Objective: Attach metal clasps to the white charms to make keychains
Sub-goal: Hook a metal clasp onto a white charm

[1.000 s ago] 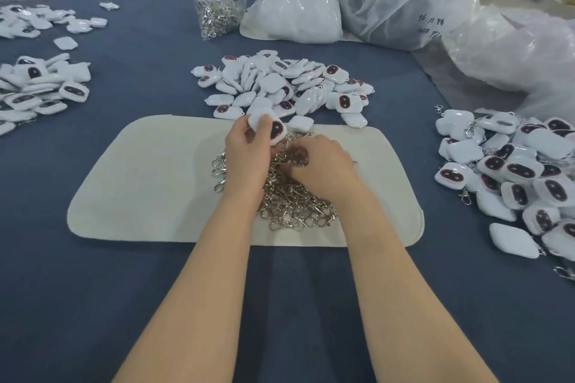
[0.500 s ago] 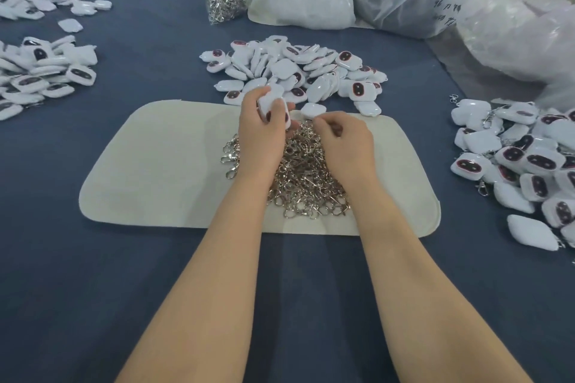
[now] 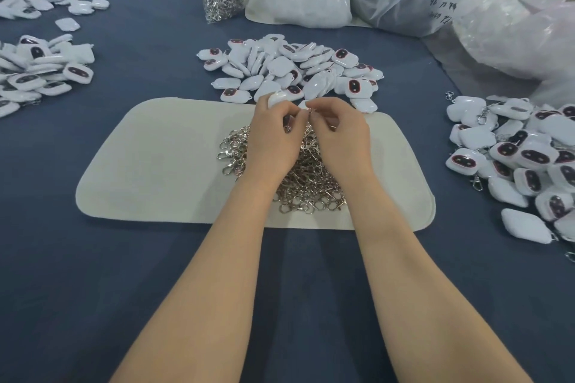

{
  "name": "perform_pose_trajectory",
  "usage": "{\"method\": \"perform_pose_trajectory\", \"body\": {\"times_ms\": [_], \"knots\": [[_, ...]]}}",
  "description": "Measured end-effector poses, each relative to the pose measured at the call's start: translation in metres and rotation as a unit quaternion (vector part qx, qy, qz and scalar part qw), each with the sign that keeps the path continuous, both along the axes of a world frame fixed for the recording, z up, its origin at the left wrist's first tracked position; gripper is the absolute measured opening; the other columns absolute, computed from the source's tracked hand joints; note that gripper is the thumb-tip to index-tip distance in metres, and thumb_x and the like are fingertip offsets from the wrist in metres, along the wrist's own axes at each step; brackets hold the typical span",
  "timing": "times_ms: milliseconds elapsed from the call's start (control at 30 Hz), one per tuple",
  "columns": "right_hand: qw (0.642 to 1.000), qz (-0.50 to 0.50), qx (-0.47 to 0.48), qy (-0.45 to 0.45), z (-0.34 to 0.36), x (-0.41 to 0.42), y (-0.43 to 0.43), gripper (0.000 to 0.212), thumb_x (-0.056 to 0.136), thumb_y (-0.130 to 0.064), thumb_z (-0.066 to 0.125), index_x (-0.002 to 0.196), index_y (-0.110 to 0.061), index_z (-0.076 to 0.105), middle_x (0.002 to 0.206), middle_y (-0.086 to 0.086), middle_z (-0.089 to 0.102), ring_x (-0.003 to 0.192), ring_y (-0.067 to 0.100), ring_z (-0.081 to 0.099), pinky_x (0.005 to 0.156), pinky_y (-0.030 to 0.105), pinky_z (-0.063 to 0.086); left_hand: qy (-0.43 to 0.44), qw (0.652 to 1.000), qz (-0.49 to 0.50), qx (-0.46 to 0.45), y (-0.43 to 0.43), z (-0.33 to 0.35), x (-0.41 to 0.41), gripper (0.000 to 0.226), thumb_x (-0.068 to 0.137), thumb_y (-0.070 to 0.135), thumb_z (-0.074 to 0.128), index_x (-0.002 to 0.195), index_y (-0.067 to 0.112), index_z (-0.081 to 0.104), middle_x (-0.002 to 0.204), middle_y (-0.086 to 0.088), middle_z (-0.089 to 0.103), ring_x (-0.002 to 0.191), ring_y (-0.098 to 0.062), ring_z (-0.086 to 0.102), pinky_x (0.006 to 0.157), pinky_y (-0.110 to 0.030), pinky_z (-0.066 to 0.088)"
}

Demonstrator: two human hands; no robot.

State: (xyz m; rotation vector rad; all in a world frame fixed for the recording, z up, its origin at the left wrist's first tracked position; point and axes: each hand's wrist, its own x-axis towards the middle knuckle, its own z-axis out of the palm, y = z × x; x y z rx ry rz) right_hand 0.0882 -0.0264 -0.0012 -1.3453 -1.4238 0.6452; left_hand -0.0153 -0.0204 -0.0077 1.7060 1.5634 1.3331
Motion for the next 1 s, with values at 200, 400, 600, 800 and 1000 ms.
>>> {"method": "perform_pose_trajectory", "body": {"times_ms": [200,400,600,800,1000], "knots": [[0.999,-0.031,-0.012,0.024,-0.0043,-0.001,0.0014,0.014,0.09,-0.012,0.057,0.093,-0.025,0.062,0.086,-0.008,0.068,0.082,0.008,0.062,0.073,0.015,0.046,0.018,1.0,0.003,0.007,0.0001,-0.0018,0.0013,0.008,0.09,0.022,0.062,0.087,0.015,0.066,0.103,0.001,0.045,0.075,-0.006,0.052,0.077,-0.021,0.045],[0.988,-0.01,-0.079,0.134,-0.0008,0.0017,0.0044,0.013,0.096,-0.017,0.05,0.093,-0.024,0.061,0.083,0.005,0.07,0.08,0.022,0.068,0.08,0.036,0.056,0.014,0.999,0.019,0.032,0.0003,-0.0015,0.0025,0.011,0.092,0.02,0.059,0.092,0.013,0.067,0.1,0.002,0.044,0.074,-0.004,0.05,0.076,-0.02,0.044],[0.978,0.017,-0.097,0.186,0.0014,0.0041,0.0044,0.026,0.098,-0.021,0.049,0.081,-0.012,0.067,0.07,0.003,0.066,0.061,0.009,0.059,0.064,0.022,0.053,-0.002,0.998,0.029,0.047,0.0001,-0.0007,0.0041,0.01,0.092,0.019,0.058,0.093,0.013,0.066,0.101,0.001,0.046,0.075,0.001,0.048,0.077,-0.017,0.043],[0.964,0.032,-0.102,0.242,0.0005,0.0048,0.0051,0.01,0.093,-0.009,0.056,0.098,-0.008,0.065,0.074,0.002,0.064,0.075,0.017,0.059,0.081,0.035,0.054,0.016,0.999,0.011,0.04,-0.0001,-0.002,0.0056,0.008,0.092,0.019,0.059,0.092,0.015,0.066,0.104,0.002,0.045,0.077,0.006,0.047,0.072,-0.004,0.037],[0.977,0.018,-0.057,0.205,0.0001,0.0056,0.0057,0.016,0.09,-0.006,0.06,0.089,-0.021,0.066,0.085,-0.002,0.069,0.084,0.012,0.064,0.083,0.03,0.054,0.042,0.999,-0.005,0.03,-0.0031,-0.0031,0.0067,0.004,0.09,0.022,0.061,0.087,0.02,0.062,0.123,-0.009,0.05,0.073,-0.002,0.049,0.075,-0.021,0.041]]}}
